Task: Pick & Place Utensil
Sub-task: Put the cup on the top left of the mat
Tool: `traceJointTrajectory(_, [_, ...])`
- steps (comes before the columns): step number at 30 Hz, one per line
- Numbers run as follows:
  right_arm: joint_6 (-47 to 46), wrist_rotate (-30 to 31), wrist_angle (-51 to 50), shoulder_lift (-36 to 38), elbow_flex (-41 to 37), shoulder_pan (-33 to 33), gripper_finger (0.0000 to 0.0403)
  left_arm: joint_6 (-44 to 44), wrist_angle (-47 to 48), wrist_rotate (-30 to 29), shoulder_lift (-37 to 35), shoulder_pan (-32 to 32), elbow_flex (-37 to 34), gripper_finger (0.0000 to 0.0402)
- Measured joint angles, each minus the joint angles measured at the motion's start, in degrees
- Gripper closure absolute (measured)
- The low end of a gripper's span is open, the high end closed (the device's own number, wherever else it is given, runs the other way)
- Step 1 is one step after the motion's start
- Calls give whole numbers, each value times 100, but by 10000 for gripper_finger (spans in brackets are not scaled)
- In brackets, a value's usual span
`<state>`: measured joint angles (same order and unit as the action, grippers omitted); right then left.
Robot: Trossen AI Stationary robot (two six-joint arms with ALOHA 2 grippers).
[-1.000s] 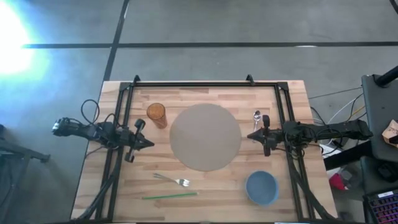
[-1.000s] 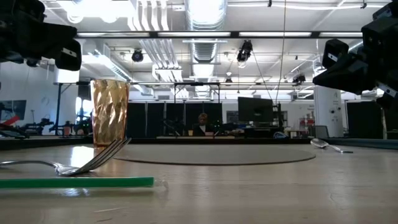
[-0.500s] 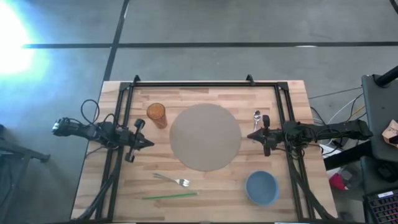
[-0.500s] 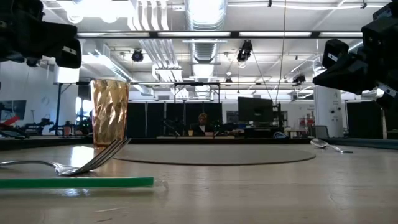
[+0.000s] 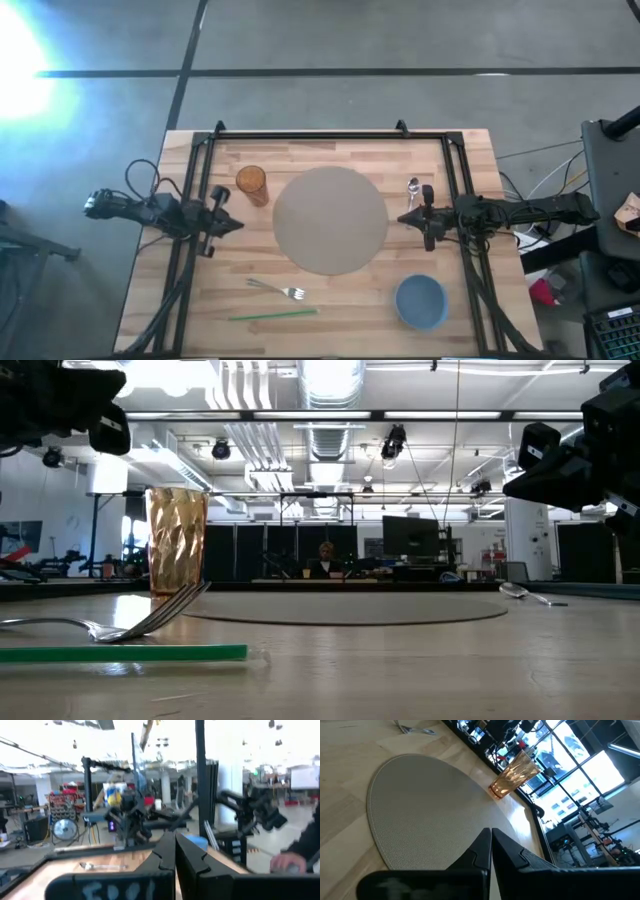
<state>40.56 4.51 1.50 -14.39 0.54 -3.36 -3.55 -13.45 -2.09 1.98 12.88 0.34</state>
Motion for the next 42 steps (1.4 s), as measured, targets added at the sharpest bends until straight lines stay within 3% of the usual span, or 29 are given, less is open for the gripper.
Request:
traceJointTrajectory(6, [-3, 0, 0, -1, 0, -1, 394, 72, -97, -706, 6, 0, 0, 376])
traceJointTrajectory(11, [-3, -1, 0, -2, 0, -2, 394, 85, -111, -1619, 17, 0, 0, 305])
traceJointTrajectory(15, [-2, 0, 0, 0, 0, -1, 394, 413, -337, -2794, 17, 4, 0, 241])
traceJointTrajectory(19, [0, 0, 0, 0, 0, -2, 394, 744, -570, -3785, 20, -2, 10, 203])
traceJointTrajectory(31, [5, -1, 0, -2, 0, -2, 394, 884, -346, -4847, 585, -4, 896, 195])
traceJointTrajectory(42, [1, 0, 0, -1, 0, -1, 394, 2107, 1935, -5550, 1758, -226, 2500, 195])
